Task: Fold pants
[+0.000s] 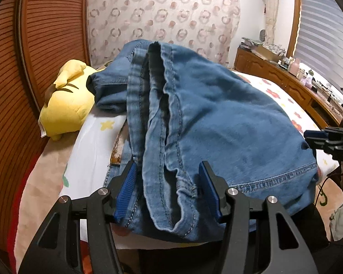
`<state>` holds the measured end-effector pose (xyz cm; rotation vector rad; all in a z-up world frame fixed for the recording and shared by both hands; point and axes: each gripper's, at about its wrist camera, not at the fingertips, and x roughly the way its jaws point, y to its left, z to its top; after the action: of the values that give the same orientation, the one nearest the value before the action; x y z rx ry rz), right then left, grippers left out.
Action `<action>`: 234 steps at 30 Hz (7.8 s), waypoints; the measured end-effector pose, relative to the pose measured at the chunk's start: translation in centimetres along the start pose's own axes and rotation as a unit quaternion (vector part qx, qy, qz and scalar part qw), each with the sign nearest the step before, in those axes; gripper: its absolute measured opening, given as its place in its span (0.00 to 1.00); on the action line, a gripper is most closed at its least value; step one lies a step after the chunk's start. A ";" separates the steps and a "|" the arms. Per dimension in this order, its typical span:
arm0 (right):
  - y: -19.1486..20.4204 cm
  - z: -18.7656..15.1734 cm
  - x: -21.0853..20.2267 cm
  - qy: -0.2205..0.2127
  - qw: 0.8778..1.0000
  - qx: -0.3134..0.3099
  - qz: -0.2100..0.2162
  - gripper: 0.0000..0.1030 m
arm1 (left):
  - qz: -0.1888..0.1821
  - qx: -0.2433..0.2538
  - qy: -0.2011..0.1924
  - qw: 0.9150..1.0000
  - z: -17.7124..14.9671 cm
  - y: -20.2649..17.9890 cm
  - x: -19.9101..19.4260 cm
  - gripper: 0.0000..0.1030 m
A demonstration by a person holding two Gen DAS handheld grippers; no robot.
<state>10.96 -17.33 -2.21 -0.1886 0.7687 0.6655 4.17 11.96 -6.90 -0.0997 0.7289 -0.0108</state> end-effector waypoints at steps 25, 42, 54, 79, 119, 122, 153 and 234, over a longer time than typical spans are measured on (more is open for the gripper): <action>-3.4 2.0 3.4 -0.013 0.998 0.062 0.003 0.43 | 0.003 0.004 0.006 1.000 -0.6 0.1 0.8 0.56; -4.1 3.6 8.6 0.015 0.993 0.099 0.062 0.43 | 0.002 0.005 0.005 1.000 -0.7 0.1 0.8 0.57; -1.0 5.2 6.6 -0.003 0.994 0.046 0.097 0.11 | -0.001 -0.004 0.006 1.000 -0.6 -0.1 0.3 0.57; -5.4 11.7 -5.6 -0.099 0.993 0.023 -0.058 0.07 | -0.051 0.044 -0.082 0.994 7.7 -5.3 -2.9 0.57; -17.3 -1.6 -2.7 -0.037 0.977 0.204 -0.054 0.57 | -0.123 0.171 0.040 0.977 5.1 -21.7 8.1 0.76; -17.6 -1.8 -2.1 -0.030 0.977 0.202 -0.058 0.58 | -0.125 0.171 0.042 0.976 5.1 -21.6 8.1 0.76; -4.2 10.5 -2.0 -0.107 0.994 0.022 0.010 0.09 | -0.124 0.103 0.003 0.987 5.4 -14.2 2.5 0.76; -13.1 15.0 12.0 -0.022 0.998 0.045 0.030 0.60 | -0.149 0.077 0.061 0.984 17.9 -12.7 13.2 0.70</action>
<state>34.15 -15.89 -0.90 -0.0694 0.7627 0.6881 26.26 0.32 -1.17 -0.0588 0.8285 -0.3614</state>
